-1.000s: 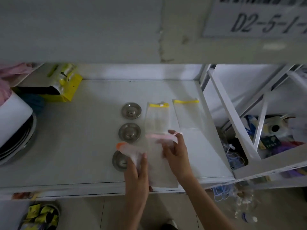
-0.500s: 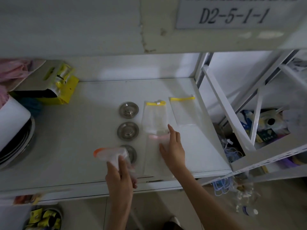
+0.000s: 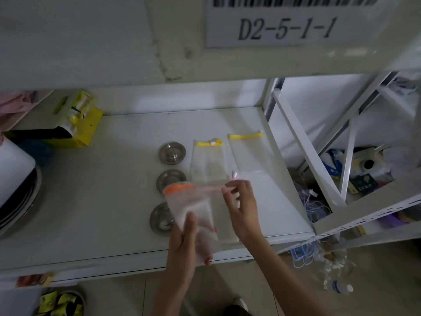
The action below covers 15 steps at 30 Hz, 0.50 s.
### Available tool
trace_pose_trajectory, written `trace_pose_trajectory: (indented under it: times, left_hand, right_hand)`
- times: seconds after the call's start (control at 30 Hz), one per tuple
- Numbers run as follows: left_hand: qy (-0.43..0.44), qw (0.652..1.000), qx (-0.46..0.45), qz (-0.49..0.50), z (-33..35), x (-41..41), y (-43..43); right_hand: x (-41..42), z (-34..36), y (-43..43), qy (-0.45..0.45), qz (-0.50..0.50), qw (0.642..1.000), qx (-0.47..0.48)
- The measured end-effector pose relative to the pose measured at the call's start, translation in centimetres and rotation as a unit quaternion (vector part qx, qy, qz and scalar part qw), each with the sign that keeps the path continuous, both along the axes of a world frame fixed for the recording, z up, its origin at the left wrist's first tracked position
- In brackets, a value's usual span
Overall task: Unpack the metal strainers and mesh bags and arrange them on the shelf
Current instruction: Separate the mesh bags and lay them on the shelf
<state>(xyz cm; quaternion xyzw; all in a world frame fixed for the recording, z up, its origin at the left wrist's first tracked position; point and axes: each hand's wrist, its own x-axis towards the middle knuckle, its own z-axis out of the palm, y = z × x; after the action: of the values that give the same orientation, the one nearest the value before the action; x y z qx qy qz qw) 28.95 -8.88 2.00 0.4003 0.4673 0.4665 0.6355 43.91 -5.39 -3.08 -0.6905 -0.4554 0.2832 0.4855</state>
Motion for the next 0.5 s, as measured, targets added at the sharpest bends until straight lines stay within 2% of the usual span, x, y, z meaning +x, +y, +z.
trace_pose_trajectory:
  times: [0.03, 0.07, 0.1, 0.17, 0.27, 0.37, 0.5]
  left_hand:
    - [-0.004, 1.0, 0.006, -0.021, 0.1, 0.4, -0.1]
    - [-0.003, 0.999, 0.018, -0.043, 0.1, 0.8, -0.3]
    - [0.0, 0.997, 0.032, -0.063, 0.2, 1.3, -0.5]
    - [0.02, 0.992, 0.058, -0.107, 0.2, 2.3, -0.8]
    - [0.074, 0.981, 0.077, -0.163, -0.2, 3.4, -1.1]
    - [0.084, 0.978, 0.067, -0.179, -0.5, 4.5, -0.8]
    - [0.089, 0.986, 0.008, -0.143, -1.3, 6.1, -0.1]
  right_hand:
    - [-0.3, 1.3, -0.6, 0.136, 0.023, 0.99, -0.034]
    - [-0.4, 2.3, -1.3, 0.244, 0.048, 0.965, -0.079]
    - [-0.3, 2.8, -1.9, 0.313, 0.075, 0.94, -0.111]
    - [0.1, 3.7, -3.1, 0.367, 0.097, 0.92, -0.1]
    - [1.5, 4.8, -4.0, 0.369, 0.08, 0.926, -0.013]
    - [3.6, 4.3, -4.0, 0.34, 0.06, 0.938, 0.019]
    - [6.5, 3.1, -3.8, 0.212, 0.001, 0.977, 0.021]
